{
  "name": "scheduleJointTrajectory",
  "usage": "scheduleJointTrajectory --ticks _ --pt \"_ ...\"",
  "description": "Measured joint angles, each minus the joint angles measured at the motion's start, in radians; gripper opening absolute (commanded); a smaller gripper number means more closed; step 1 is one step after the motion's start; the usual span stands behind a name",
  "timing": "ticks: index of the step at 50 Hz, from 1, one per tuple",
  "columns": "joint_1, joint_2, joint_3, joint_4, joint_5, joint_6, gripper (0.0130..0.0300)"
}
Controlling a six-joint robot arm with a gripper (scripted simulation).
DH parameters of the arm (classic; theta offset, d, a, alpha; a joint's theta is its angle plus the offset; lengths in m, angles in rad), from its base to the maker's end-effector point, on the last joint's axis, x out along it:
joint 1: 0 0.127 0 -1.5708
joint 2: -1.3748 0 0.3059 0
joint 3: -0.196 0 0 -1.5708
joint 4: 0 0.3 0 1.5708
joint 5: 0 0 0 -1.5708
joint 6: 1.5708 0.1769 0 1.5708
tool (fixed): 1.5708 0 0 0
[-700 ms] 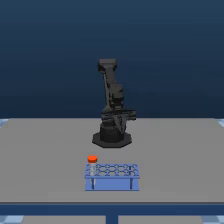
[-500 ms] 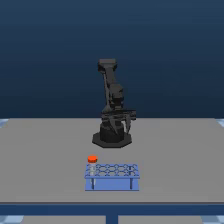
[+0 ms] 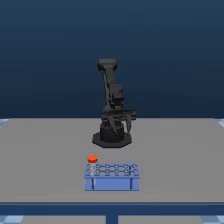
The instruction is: Pick up the centrifuge tube on the rack
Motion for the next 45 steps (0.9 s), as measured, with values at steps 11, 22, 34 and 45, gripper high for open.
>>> scheduleJointTrajectory --ticks 11,22,34,45 --pt "-0.005 0.004 -0.002 -0.052 -0.003 0.046 0.03" --pt "-0.014 0.012 -0.005 -0.14 -0.01 0.125 0.03" --pt "-0.03 0.025 -0.011 -0.278 -0.021 0.251 0.03" --pt "-0.05 0.042 -0.018 -0.439 -0.035 0.397 0.03"
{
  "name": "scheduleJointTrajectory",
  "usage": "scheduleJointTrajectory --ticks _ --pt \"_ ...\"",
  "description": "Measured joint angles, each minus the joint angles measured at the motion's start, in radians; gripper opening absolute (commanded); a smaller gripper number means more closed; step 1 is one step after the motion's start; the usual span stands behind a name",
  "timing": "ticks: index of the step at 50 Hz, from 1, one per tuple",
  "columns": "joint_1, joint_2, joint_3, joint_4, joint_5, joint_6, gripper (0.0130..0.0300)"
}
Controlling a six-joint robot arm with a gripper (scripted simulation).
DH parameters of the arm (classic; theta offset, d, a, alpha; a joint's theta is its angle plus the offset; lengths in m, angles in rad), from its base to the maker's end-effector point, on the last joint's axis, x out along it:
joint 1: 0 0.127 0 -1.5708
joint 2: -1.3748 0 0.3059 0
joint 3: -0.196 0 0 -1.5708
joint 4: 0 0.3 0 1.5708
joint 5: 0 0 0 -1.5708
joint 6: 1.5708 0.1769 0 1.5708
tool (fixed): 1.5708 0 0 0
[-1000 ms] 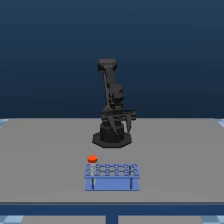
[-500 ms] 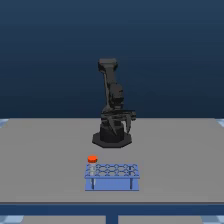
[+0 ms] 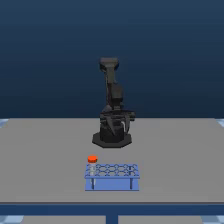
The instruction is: Pick up the centrifuge tube on the rack
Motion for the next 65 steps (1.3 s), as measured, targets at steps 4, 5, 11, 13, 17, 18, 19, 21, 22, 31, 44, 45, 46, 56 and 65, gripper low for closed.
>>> scheduleJointTrajectory --ticks 4,5,11,13,17,18,19,21,22,31,44,45,46,56,65 --pt "-0.009 0.007 -0.003 -0.064 -0.006 0.06 0.03" --pt "-0.011 0.009 -0.004 -0.08 -0.008 0.073 0.03" --pt "-0.025 0.021 -0.01 -0.176 -0.018 0.164 0.03" --pt "-0.029 0.026 -0.012 -0.207 -0.021 0.192 0.03" --pt "-0.04 0.035 -0.016 -0.271 -0.029 0.251 0.03" --pt "-0.042 0.037 -0.018 -0.286 -0.031 0.265 0.03" --pt "-0.045 0.04 -0.019 -0.302 -0.033 0.28 0.03" --pt "-0.05 0.045 -0.021 -0.332 -0.036 0.307 0.03" --pt "-0.053 0.047 -0.022 -0.346 -0.038 0.32 0.03" --pt "-0.077 0.07 -0.034 -0.462 -0.056 0.428 0.03" --pt "-0.111 0.105 -0.053 -0.586 -0.081 0.54 0.03" --pt "-0.114 0.108 -0.054 -0.593 -0.083 0.546 0.03" --pt "-0.116 0.11 -0.056 -0.6 -0.085 0.552 0.03" --pt "-0.143 0.141 -0.073 -0.652 -0.104 0.596 0.03" --pt "-0.167 0.172 -0.091 -0.673 -0.121 0.607 0.03"
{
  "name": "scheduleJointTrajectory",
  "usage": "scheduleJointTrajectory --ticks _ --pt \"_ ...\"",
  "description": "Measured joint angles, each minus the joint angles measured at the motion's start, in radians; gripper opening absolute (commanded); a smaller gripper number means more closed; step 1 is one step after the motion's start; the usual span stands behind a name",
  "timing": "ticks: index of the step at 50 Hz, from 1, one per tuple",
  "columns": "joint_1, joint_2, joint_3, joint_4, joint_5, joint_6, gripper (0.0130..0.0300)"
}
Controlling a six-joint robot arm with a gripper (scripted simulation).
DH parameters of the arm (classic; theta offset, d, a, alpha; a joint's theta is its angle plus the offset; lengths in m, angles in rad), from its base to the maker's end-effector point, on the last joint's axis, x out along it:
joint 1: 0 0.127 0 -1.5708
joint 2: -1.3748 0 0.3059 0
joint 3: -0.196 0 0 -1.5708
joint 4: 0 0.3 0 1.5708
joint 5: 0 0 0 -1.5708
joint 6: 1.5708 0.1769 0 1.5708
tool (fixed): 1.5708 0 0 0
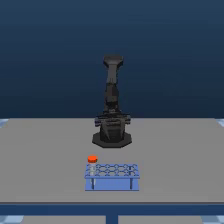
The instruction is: Pick up the centrifuge tube on the rack
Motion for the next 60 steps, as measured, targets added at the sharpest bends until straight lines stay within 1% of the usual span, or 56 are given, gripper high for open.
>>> scheduleJointTrajectory --ticks 18,33,38,46,54,60 --pt "-0.055 0.082 -0.054 0.016 -0.035 -0.039 0.03" --pt "-0.102 0.167 -0.118 -0.008 -0.06 -0.046 0.03" --pt "-0.12 0.204 -0.149 -0.029 -0.067 -0.037 0.03" --pt "-0.149 0.274 -0.21 -0.068 -0.075 -0.017 0.03" --pt "-0.175 0.337 -0.273 -0.116 -0.078 0.015 0.03" --pt "-0.19 0.374 -0.314 -0.153 -0.077 0.043 0.03"
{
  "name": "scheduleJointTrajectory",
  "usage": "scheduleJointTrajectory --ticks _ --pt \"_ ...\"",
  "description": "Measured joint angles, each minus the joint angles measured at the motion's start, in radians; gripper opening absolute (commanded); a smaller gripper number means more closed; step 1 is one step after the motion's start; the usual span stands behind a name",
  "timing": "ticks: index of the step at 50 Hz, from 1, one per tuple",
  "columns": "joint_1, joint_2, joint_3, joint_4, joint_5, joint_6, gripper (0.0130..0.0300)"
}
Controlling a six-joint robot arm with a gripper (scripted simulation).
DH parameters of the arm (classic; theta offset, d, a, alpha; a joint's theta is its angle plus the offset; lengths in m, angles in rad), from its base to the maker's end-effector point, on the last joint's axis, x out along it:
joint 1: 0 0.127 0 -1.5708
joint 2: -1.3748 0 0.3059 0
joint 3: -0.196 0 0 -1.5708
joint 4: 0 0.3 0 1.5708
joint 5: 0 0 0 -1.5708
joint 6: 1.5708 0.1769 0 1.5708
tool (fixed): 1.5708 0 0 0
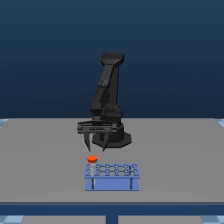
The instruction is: Pick up the centrifuge tube on the rack
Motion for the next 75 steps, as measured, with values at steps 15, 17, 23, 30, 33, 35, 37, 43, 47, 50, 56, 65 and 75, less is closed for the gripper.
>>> scheduleJointTrajectory --ticks 15,17,23,30,33,35,37,43,47,50,56,65,75 --pt "-0.021 0.054 -0.059 -0.054 0.003 0.047 0.03" --pt "-0.023 0.058 -0.063 -0.056 0.004 0.049 0.03" --pt "-0.026 0.065 -0.069 -0.055 0.004 0.048 0.03" --pt "-0.027 0.068 -0.067 -0.038 0.003 0.034 0.03" --pt "-0.027 0.067 -0.063 -0.027 0.003 0.023 0.03" --pt "-0.026 0.066 -0.06 -0.018 0.002 0.016 0.03" --pt "-0.026 0.065 -0.057 -0.008 0.002 0.006 0.03" --pt "-0.025 0.067 -0.05 0.025 -0.001 -0.025 0.03" --pt "-0.025 0.072 -0.048 0.049 -0.003 -0.049 0.03" --pt "-0.025 0.076 -0.047 0.067 -0.004 -0.067 0.03" --pt "-0.025 0.083 -0.042 0.11 -0.008 -0.111 0.03" --pt "-0.025 0.099 -0.031 0.191 -0.017 -0.191 0.03" --pt "-0.025 0.121 -0.019 0.291 -0.033 -0.292 0.03"
